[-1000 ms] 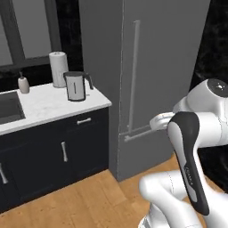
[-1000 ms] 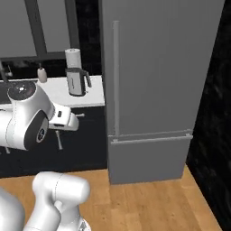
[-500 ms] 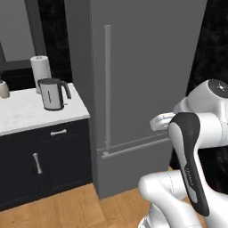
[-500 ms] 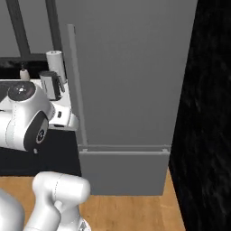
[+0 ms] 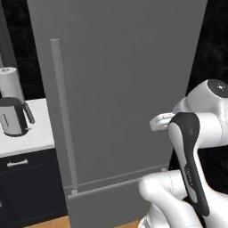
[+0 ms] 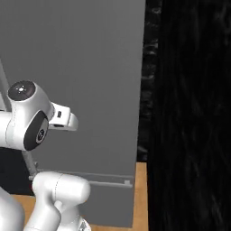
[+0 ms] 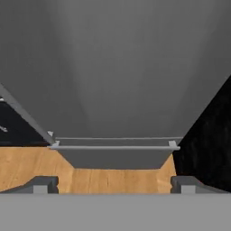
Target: Navigate to the fridge.
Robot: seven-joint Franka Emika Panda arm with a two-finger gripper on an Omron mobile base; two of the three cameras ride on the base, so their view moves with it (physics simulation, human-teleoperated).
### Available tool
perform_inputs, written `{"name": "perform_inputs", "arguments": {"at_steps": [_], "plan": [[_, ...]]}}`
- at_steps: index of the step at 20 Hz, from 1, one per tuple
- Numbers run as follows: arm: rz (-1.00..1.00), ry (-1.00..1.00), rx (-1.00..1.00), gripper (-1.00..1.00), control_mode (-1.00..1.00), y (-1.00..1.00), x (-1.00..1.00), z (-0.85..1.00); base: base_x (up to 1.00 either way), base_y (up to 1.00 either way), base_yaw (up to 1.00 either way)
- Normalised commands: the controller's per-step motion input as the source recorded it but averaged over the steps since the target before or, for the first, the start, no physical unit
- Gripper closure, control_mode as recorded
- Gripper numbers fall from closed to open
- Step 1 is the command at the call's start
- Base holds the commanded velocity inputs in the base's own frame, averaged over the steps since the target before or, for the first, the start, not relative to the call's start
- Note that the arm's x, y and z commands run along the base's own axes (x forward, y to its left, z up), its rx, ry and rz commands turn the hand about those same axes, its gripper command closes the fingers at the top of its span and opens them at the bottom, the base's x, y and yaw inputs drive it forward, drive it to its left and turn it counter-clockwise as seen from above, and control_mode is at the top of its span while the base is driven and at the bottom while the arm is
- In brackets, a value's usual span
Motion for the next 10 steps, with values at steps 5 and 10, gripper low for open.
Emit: {"name": "perform_inputs", "arguments": {"at_steps": [5,10], "plan": [[0.00,0.00,0.00,-1.00,1.00,0.00,0.00,0.00,1.00,-0.17,0.03],[0.00,0.00,0.00,-1.00,1.00,0.00,0.00,0.00,1.00,0.34,0.01]]}}
